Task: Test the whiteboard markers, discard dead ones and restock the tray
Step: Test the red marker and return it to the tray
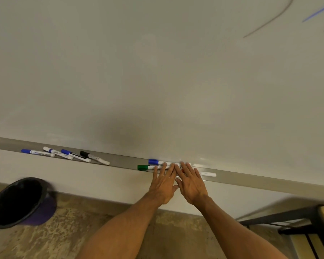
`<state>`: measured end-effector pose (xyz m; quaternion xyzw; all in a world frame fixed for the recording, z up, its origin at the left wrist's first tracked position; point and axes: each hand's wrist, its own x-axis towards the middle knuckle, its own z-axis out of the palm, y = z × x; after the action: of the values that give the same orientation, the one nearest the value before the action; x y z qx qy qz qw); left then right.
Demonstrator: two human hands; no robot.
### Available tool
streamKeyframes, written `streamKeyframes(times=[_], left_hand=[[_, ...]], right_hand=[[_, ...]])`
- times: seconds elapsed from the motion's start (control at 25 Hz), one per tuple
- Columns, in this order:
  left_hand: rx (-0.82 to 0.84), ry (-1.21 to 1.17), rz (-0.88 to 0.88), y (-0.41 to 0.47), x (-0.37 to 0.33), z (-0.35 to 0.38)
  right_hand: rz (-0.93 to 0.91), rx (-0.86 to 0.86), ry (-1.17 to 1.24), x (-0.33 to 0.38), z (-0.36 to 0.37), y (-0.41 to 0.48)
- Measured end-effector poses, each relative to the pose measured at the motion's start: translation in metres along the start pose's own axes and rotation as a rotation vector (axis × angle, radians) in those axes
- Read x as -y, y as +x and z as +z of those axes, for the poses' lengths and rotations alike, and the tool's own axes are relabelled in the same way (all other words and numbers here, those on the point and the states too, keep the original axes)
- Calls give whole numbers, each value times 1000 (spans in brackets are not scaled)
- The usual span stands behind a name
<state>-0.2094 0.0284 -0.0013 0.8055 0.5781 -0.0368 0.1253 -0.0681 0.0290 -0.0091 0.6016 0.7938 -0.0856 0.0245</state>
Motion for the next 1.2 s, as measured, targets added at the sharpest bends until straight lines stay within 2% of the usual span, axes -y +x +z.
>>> streamKeyframes(times=[0.32, 0.64, 0.8, 0.96, 1.2], left_hand=[[49, -10, -63, 14, -45, 14], [54, 19, -74, 13, -44, 17], [36, 18, -93, 10, -39, 9], [-80, -30, -98, 14, -39, -16], [-223, -11, -43, 13, -50, -42]], right_hand=[[83, 4, 6, -56, -5, -21], [123, -191, 117, -80, -11, -19], [157, -204, 48, -83, -30, -11], [55, -251, 60, -80, -38, -14], [-191, -446, 92, -61, -63, -20]])
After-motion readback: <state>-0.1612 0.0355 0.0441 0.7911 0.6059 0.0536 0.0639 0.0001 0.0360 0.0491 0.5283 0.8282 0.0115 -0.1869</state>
